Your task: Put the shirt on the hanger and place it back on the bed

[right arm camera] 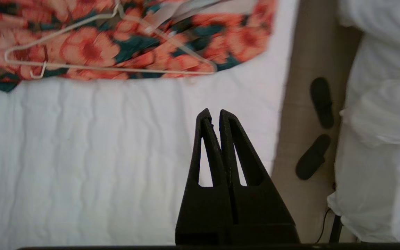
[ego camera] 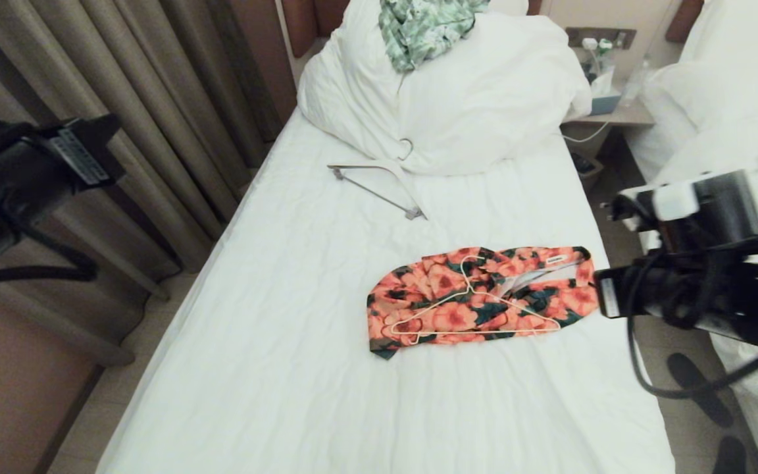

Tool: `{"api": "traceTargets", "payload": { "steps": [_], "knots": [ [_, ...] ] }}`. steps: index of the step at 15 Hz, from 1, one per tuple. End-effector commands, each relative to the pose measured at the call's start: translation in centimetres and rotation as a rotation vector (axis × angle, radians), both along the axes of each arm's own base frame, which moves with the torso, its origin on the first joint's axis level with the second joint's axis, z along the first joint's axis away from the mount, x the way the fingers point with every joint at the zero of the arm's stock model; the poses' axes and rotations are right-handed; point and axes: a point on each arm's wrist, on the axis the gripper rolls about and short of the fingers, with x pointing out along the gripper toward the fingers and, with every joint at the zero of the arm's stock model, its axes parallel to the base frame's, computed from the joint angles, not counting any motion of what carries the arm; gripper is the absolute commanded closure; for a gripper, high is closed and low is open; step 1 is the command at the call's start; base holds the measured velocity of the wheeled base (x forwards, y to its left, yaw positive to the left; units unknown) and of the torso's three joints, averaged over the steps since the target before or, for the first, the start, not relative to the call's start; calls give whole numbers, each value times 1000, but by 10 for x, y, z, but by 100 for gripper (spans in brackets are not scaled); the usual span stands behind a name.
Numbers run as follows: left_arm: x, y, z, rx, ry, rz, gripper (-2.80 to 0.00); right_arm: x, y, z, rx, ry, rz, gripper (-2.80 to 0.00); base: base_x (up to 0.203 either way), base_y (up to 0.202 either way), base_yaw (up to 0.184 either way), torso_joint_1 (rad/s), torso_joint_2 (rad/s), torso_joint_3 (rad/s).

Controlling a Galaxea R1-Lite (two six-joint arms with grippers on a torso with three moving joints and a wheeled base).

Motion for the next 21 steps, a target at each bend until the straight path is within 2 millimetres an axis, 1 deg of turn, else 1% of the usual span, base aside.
{"api": "traceTargets", "payload": {
  "steps": [1, 4, 5, 7, 9, 10, 11, 13, 15, 17, 20, 21],
  "knots": [
    [-75, 12, 3, -51, -123, 30, 0, -62, -36, 39, 64, -169, -25, 0, 0, 0, 0, 0, 0, 0],
    [-136, 23, -17, -88, -187, 105, 0, -140, -83, 56, 77, -358, -107, 0, 0, 0, 0, 0, 0, 0],
    [-157, 26, -23, -97, -196, 128, 0, -162, -94, 57, 78, -416, -142, 0, 0, 0, 0, 0, 0, 0],
    [-195, 30, -45, -104, -169, 170, 0, -205, -108, 52, 76, -508, -205, 0, 0, 0, 0, 0, 0, 0],
    [-215, 32, -67, -104, -141, 230, 0, -234, -114, 43, 71, -567, -250, 0, 0, 0, 0, 0, 0, 0],
    [-222, 31, -79, -100, -135, 252, 0, -247, -116, 37, 72, -595, -263, 0, 0, 0, 0, 0, 0, 0],
    [-224, 31, -94, -94, -116, 262, 0, -260, -117, 29, 72, -619, -275, 0, 0, 0, 0, 0, 0, 0],
    [-228, 30, -118, -82, -81, 260, 0, -280, -119, 10, 72, -643, -287, 0, 0, 0, 0, 0, 0, 0],
    [-230, 29, -144, -11, -39, 224, 0, -288, -117, -11, 76, -641, -274, 0, 0, 0, 0, 0, 0, 0],
    [-229, 28, -168, 59, -9, 185, 0, -298, -113, -29, 93, -670, -175, 0, 0, 0, 0, 0, 0, 0],
    [-226, 25, -195, 134, 12, 62, 0, -297, -109, -73, 107, -636, -47, 0, 0, 0, 0, 0, 0, 0],
    [-225, 24, -201, 182, 28, 39, 0, -295, -107, -86, 111, -627, 3, 0, 0, 0, 0, 0, 0, 0]
  ]
}}
